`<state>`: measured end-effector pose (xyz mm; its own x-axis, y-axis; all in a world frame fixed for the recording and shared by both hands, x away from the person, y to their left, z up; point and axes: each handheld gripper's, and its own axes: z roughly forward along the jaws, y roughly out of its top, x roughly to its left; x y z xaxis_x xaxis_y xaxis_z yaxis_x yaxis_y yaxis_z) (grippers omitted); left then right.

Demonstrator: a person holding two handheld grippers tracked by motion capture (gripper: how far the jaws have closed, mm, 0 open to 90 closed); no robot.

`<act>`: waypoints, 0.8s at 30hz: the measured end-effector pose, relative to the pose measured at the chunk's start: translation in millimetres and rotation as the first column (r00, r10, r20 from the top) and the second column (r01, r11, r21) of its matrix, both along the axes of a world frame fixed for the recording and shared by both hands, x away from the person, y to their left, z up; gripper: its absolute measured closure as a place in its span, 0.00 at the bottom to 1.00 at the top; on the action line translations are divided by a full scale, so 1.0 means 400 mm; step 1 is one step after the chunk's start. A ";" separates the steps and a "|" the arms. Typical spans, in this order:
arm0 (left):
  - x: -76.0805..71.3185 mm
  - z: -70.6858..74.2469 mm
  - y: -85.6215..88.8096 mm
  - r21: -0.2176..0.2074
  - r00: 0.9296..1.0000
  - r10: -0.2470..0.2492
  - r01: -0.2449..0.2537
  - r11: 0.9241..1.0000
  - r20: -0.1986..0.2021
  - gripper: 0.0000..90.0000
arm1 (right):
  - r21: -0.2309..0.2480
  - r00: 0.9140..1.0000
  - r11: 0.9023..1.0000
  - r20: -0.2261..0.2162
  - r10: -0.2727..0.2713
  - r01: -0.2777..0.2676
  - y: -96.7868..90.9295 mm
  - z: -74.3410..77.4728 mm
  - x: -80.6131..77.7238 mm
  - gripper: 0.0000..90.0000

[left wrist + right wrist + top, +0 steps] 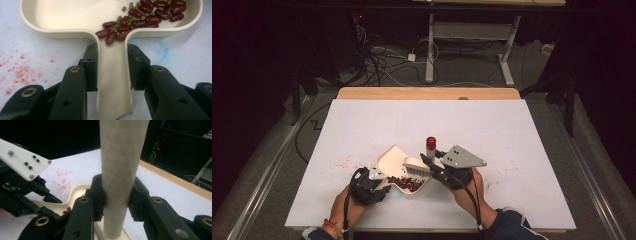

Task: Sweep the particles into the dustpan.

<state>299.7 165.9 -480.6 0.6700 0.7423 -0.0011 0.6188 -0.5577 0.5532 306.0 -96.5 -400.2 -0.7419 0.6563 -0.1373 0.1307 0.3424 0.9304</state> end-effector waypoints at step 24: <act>0.011 0.004 -0.013 -0.011 1.000 0.013 -0.013 1.000 0.004 0.71 | 0.005 0.988 0.995 0.115 -0.100 0.100 0.014 -0.018 0.101 0.78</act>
